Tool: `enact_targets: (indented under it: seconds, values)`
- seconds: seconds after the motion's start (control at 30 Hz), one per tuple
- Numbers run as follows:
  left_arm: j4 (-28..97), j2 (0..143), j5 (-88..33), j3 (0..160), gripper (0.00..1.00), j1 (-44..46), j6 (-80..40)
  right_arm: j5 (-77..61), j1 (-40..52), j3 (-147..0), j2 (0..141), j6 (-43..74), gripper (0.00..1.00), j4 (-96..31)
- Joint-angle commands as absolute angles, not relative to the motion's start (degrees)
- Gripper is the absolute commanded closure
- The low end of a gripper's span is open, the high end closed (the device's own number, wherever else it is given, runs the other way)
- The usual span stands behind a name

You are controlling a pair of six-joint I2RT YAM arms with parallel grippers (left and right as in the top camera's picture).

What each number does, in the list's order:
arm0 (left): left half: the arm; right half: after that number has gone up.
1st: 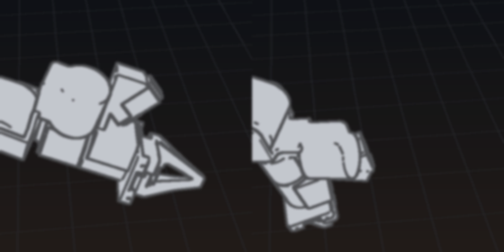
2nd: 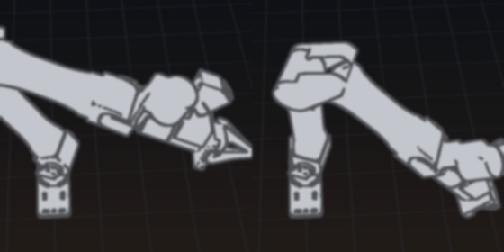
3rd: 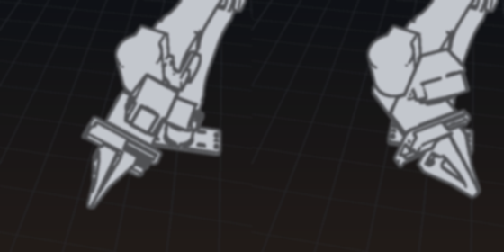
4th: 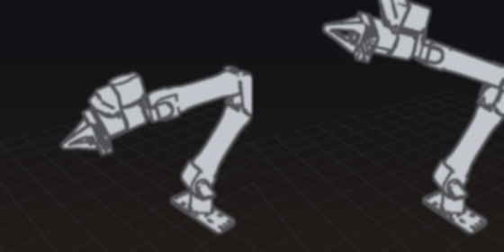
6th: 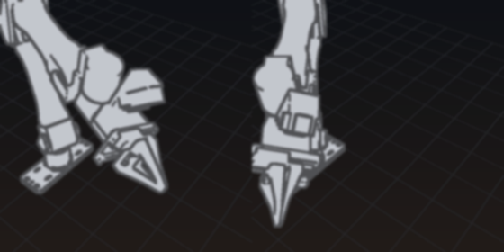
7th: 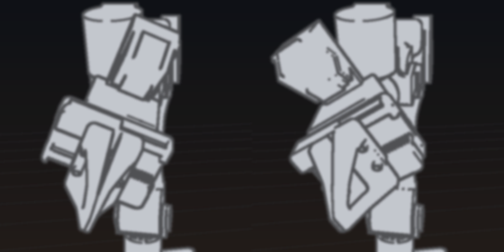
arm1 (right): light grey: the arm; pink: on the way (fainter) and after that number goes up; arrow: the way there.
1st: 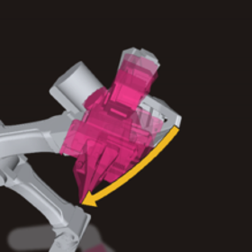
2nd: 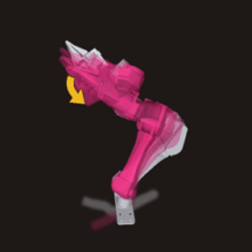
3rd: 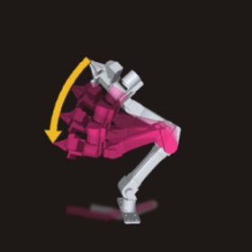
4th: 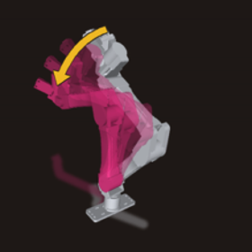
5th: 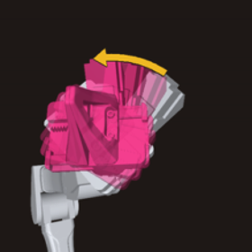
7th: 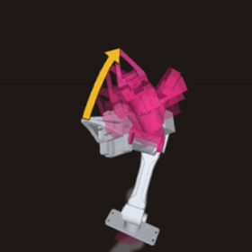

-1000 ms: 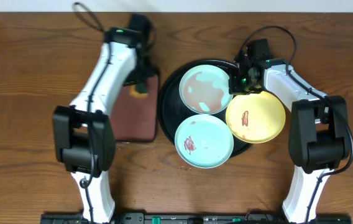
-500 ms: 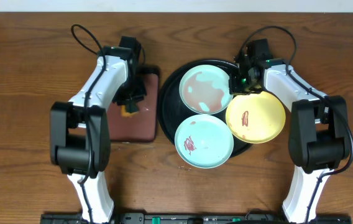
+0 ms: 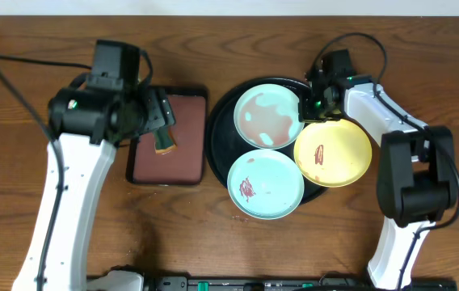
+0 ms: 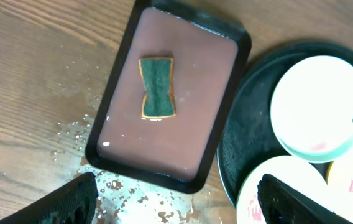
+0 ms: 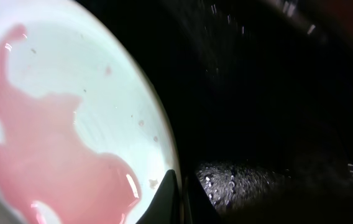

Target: Clean dirty plates on tray and stack at the side

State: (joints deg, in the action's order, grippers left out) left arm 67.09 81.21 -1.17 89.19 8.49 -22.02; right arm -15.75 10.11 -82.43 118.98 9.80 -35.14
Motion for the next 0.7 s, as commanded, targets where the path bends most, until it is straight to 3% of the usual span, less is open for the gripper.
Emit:
enact_targets:
  seconds: [0.0,0.3,0.67]
  values:
    - [67.4,78.7,-0.9,89.7,0.16,8.3,-21.4,-14.9,11.8,-85.8,111.2,8.9,0.99,-35.0]
    - [67.4,76.8,-0.9,89.7,0.16,8.3,-21.4,-6.2,21.6,-87.2,101.3,8.9,0.99,-32.6]
    - [67.4,76.8,-0.9,89.7,0.15,8.3,-21.4,13.7,39.0,-87.2,106.5,1.2,0.99,-19.1]
